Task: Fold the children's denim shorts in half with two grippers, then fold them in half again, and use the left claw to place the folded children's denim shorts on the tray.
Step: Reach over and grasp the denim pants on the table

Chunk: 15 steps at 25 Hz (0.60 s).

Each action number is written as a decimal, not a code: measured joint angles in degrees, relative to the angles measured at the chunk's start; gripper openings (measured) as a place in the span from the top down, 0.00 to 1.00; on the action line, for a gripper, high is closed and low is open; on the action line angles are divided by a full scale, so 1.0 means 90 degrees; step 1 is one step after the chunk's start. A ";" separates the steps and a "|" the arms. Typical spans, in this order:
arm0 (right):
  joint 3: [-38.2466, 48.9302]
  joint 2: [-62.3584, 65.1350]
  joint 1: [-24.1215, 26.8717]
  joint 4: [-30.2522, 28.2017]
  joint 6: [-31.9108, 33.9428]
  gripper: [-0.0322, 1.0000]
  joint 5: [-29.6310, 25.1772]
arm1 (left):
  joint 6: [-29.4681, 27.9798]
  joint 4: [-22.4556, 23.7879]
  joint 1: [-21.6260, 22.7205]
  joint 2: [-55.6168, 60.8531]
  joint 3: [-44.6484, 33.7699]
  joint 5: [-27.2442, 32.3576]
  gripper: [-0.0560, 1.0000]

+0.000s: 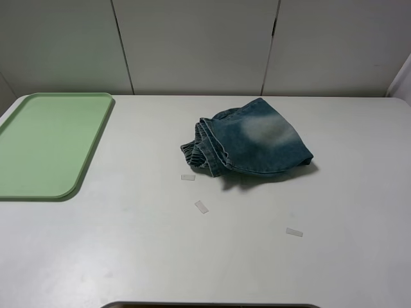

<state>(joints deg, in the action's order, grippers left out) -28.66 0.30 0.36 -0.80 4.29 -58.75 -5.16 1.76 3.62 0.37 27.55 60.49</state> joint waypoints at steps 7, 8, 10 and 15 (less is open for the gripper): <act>0.0000 0.0000 0.0000 0.0000 0.0000 0.30 0.0000 | 0.0000 0.0000 0.0000 0.0000 0.0000 0.0000 0.03; 0.0000 0.0000 0.0000 0.0000 0.0000 0.30 0.0000 | 0.0000 0.0000 0.0000 0.0000 0.0000 0.0000 0.03; 0.0000 0.0000 0.0000 0.0000 0.0000 0.30 0.0000 | 0.0000 -0.0008 0.0000 0.0000 0.0007 0.0000 0.04; 0.0000 0.0000 0.0000 0.0000 0.0000 0.30 0.0000 | 0.0000 -0.0279 0.0000 -0.0486 0.0240 0.0225 0.04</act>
<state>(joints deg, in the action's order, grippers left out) -28.66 0.30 0.36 -0.80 4.29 -58.75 -5.16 -0.75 3.62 -4.01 29.71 62.52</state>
